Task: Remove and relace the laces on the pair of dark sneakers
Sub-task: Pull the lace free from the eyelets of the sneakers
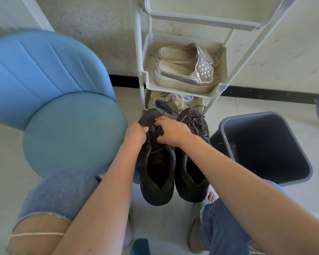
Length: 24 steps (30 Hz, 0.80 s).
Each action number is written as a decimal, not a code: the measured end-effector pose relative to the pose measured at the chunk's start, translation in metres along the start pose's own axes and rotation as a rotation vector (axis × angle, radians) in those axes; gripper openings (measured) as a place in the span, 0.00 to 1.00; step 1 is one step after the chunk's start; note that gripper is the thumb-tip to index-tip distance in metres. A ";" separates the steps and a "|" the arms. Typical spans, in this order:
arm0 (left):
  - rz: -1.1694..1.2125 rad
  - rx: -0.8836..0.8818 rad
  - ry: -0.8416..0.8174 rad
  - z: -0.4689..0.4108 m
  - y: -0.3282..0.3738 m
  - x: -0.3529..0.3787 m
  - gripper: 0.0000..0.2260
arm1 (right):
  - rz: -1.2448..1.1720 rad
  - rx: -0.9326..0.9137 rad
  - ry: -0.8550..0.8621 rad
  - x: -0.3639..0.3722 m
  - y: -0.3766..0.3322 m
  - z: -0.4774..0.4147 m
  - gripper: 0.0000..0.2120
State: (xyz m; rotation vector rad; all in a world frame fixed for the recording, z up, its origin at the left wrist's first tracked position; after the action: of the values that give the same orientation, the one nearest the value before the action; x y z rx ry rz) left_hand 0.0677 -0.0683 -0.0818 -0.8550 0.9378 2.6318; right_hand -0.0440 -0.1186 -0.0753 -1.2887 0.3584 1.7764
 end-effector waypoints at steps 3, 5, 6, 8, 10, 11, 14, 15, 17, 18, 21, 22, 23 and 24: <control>0.031 0.013 0.044 0.001 -0.001 -0.003 0.16 | 0.007 0.021 0.016 -0.003 0.001 0.002 0.27; 0.049 0.046 0.082 0.002 -0.001 -0.005 0.15 | 0.048 0.025 0.020 -0.003 0.000 0.001 0.26; 0.035 0.045 0.078 0.002 0.000 -0.005 0.15 | 0.065 0.030 0.022 -0.002 -0.001 0.001 0.26; -0.026 0.004 0.049 0.002 0.000 -0.007 0.15 | 0.104 0.036 0.028 -0.001 -0.002 0.002 0.25; -0.065 -0.009 0.062 -0.001 -0.002 -0.009 0.15 | 0.151 0.035 0.051 -0.001 -0.003 0.002 0.24; -0.102 0.006 0.074 -0.002 -0.004 -0.010 0.15 | 0.161 0.040 0.061 -0.001 -0.004 0.002 0.24; -0.155 -0.006 0.072 -0.006 -0.008 -0.013 0.13 | 0.164 0.059 0.062 0.001 -0.003 0.002 0.25; -0.155 -0.021 0.067 -0.007 -0.011 -0.013 0.13 | 0.151 0.075 0.054 0.002 -0.001 0.002 0.25; -0.112 -0.018 0.121 -0.007 -0.015 -0.018 0.13 | 0.143 0.106 0.049 0.002 0.003 0.002 0.26; -0.067 -0.003 0.152 -0.007 -0.017 -0.021 0.13 | 0.149 0.118 0.049 0.001 0.004 0.001 0.27; 0.041 0.035 0.243 -0.006 -0.021 -0.025 0.14 | 0.123 0.113 0.040 0.001 0.007 0.003 0.27; 0.067 0.025 0.254 -0.005 -0.021 -0.025 0.14 | 0.129 0.097 0.042 0.001 0.006 0.003 0.27; 0.082 0.018 0.262 -0.006 -0.022 -0.026 0.14 | 0.147 0.085 0.050 0.001 0.005 0.004 0.27; 0.106 0.013 0.272 -0.005 -0.022 -0.028 0.15 | 0.168 0.081 0.058 0.001 0.004 0.003 0.26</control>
State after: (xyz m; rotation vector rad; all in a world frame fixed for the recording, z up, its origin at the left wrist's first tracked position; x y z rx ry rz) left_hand 0.1010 -0.0548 -0.0793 -1.2151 1.0918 2.6369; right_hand -0.0495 -0.1182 -0.0757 -1.2862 0.5801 1.8465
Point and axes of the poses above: each hand's wrist, its own z-axis away from the middle knuckle, its own x-axis out of the palm, y = z × x, the point moved 4 cm from there along -z, towards the middle knuckle, and after that the axes turned 6 degrees about z, right-handed, at the moved point
